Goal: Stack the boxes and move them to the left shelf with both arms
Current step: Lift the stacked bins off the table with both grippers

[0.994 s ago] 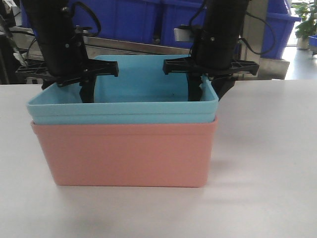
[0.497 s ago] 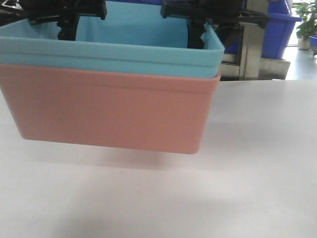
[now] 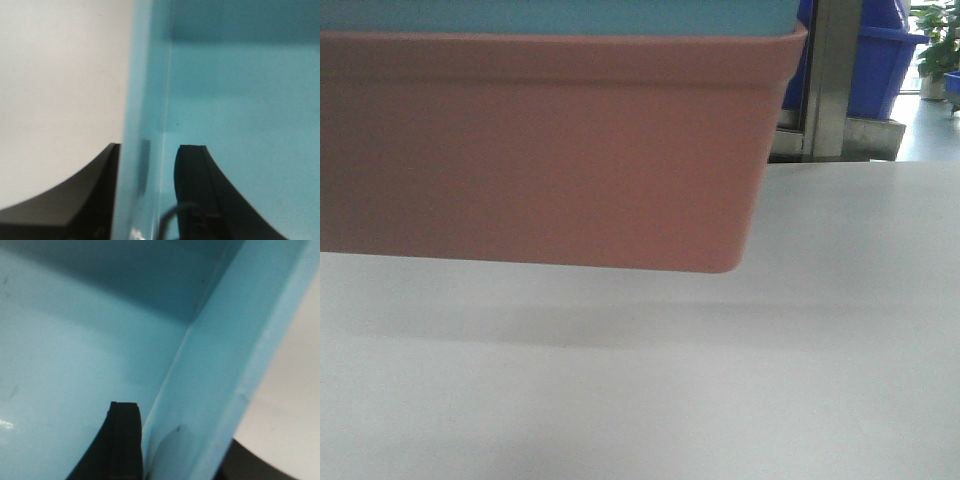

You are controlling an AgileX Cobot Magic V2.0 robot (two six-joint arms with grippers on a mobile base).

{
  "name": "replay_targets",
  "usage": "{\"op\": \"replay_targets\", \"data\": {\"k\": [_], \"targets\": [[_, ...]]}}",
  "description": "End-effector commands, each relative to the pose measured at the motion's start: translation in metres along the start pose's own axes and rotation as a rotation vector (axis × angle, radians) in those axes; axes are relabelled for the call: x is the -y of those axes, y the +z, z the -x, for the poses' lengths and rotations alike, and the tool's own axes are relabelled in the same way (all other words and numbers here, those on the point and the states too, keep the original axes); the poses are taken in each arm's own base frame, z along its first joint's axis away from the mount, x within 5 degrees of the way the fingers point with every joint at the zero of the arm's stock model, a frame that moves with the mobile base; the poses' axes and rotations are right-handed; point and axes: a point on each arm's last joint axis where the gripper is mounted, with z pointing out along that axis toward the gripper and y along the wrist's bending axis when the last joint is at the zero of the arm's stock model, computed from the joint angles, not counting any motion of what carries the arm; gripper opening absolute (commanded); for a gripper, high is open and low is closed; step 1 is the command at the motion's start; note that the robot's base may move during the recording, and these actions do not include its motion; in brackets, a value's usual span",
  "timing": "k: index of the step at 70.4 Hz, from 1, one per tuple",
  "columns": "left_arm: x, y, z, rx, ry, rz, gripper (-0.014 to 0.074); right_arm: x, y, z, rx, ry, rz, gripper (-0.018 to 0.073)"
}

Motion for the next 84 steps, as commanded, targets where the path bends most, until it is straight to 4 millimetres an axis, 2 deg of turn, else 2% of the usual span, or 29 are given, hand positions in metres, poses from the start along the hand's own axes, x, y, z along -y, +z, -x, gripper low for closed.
{"op": "replay_targets", "data": {"k": [1,9,18,37,51,84], "targets": [[0.002,-0.048,-0.002,0.172,0.034,-0.165,-0.0009,-0.002,-0.041,0.006,0.240,-0.050,0.035,0.0031],[-0.005,-0.059,-0.016,0.188,0.011,-0.212,-0.0009,-0.007,-0.056,-0.009,0.265,-0.060,0.068,0.0031],[-0.006,-0.064,-0.033,0.179,0.013,-0.251,-0.0009,-0.016,-0.066,-0.021,0.257,-0.092,0.093,0.0037],[0.017,-0.066,-0.055,0.142,0.072,-0.326,-0.0008,-0.036,-0.070,-0.035,0.237,-0.169,0.069,0.0037],[0.028,-0.065,-0.057,0.161,0.070,-0.347,-0.0008,-0.042,-0.073,-0.035,0.276,-0.221,0.023,0.0037],[0.030,-0.067,-0.054,0.198,0.047,-0.377,-0.0003,-0.048,-0.074,-0.028,0.362,-0.227,0.077,0.0037]]}}
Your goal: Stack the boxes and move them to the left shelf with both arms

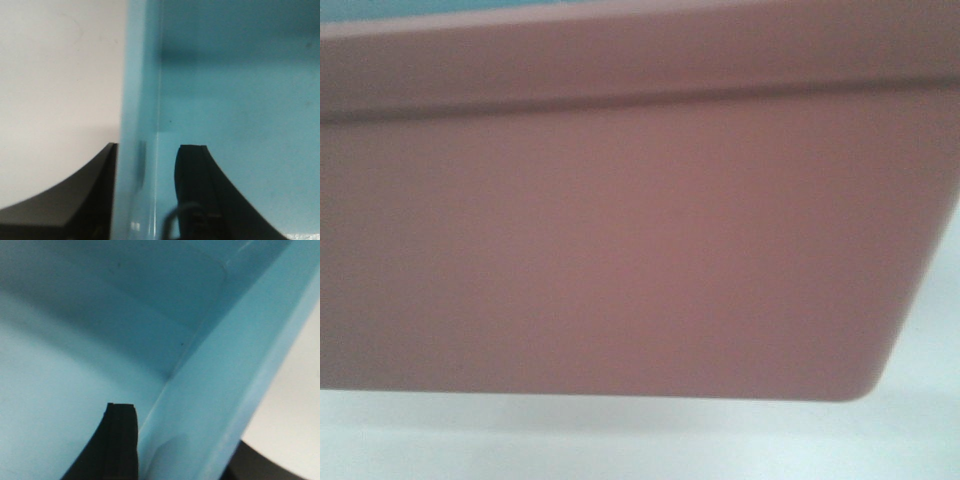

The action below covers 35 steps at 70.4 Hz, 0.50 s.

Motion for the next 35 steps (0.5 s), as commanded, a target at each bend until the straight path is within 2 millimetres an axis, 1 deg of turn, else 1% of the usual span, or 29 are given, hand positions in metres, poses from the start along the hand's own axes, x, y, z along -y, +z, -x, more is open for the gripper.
{"op": "replay_targets", "data": {"k": [1,10,23,35], "targets": [[0.023,-0.027,0.017,0.222,0.069,-0.242,-0.0003,-0.010,-0.027,0.028,0.316,-0.037,0.143,0.0037],[0.026,-0.026,0.019,0.243,0.069,-0.258,-0.0003,-0.015,-0.020,0.032,0.341,-0.042,0.159,0.0037],[0.029,-0.020,0.020,0.234,0.072,-0.254,-0.0003,-0.022,-0.006,0.031,0.288,-0.031,0.175,0.0037],[0.029,-0.017,0.020,0.228,0.074,-0.251,-0.0003,-0.023,-0.003,0.031,0.282,-0.031,0.176,0.0037]]}}
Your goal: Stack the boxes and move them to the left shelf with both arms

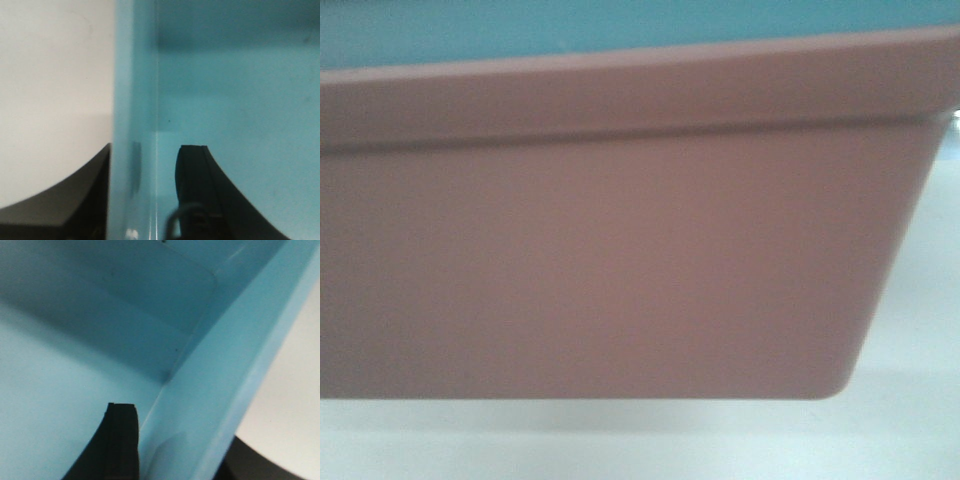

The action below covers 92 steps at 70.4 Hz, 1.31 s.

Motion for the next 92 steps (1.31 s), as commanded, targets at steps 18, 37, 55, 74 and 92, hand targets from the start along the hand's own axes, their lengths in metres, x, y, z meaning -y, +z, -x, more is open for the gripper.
{"op": "replay_targets", "data": {"k": [18,37,55,74,92], "targets": [[0.0276,-0.0301,0.0203,0.251,0.062,-0.286,-0.0003,-0.0160,-0.0221,0.0266,0.279,-0.006,0.181,0.0037],[0.0276,-0.0301,0.0203,0.251,0.062,-0.286,-0.0003,-0.0156,-0.0220,0.0266,0.278,-0.006,0.178,0.0037],[0.0276,-0.0301,0.0203,0.251,0.062,-0.286,-0.0003,-0.0156,-0.0220,0.0266,0.278,-0.006,0.178,0.0037],[0.0276,-0.0301,0.0203,0.251,0.062,-0.286,-0.0003,-0.0156,-0.0220,0.0266,0.278,-0.006,0.178,0.0037],[0.0276,-0.0301,0.0203,0.251,0.062,-0.286,-0.0003,-0.0156,-0.0220,0.0266,0.278,-0.006,0.178,0.0037]]}}
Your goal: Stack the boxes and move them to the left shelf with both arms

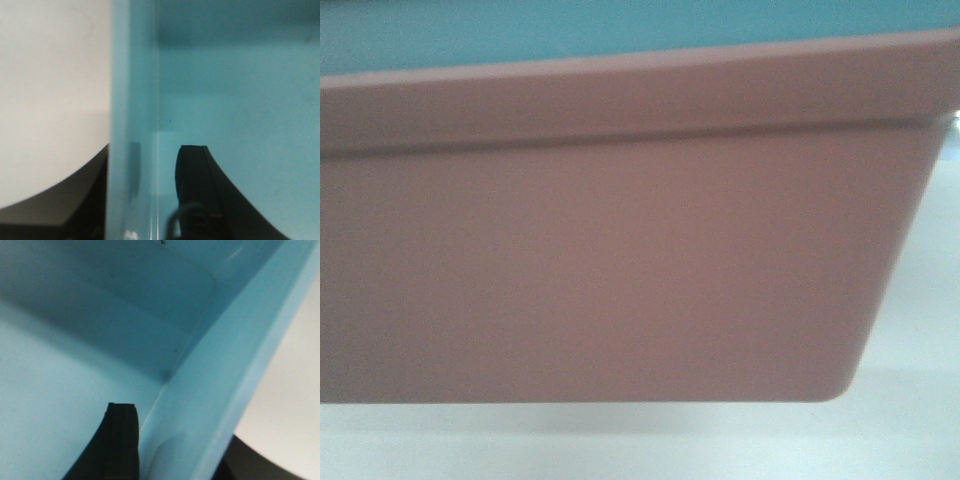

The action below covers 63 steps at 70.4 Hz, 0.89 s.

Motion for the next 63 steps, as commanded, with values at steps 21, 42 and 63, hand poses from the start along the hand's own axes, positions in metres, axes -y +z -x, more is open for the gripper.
{"op": "replay_targets", "data": {"k": [21,42,63], "targets": [[0.0277,-0.0301,0.0205,0.252,0.062,-0.287,-0.0003,-0.0153,-0.0226,0.0265,0.279,-0.007,0.177,0.0037],[0.0277,-0.0301,0.0205,0.252,0.062,-0.287,-0.0003,-0.0153,-0.0226,0.0265,0.279,-0.007,0.177,0.0037],[0.0280,-0.0292,0.0205,0.250,0.062,-0.286,-0.0003,-0.0153,-0.0226,0.0265,0.279,-0.007,0.177,0.0037]]}}
